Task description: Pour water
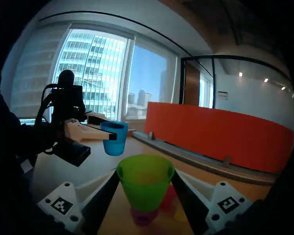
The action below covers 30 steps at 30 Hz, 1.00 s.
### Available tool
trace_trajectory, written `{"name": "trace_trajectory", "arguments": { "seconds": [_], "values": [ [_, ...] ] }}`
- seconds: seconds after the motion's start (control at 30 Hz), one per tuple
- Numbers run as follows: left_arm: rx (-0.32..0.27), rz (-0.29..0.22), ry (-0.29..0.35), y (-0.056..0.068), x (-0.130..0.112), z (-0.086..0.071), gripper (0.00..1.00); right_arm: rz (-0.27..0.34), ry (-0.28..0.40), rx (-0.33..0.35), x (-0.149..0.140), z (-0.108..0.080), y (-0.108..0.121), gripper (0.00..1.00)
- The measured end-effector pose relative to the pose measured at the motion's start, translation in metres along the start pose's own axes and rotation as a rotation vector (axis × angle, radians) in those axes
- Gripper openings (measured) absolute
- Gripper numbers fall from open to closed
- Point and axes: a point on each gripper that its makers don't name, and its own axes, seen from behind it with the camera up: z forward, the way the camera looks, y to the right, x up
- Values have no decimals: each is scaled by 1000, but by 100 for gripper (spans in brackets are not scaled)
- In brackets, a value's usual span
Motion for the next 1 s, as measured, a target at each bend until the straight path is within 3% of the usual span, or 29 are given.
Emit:
{"name": "trace_trajectory", "arguments": {
  "seconds": [0.5,1.0],
  "values": [
    [4,97,38,6,19,-2,88,29,14,47,2,2,-8,92],
    [37,275,65,9,51,0,88,34,16,91,-2,8,-26,92]
  ]
}}
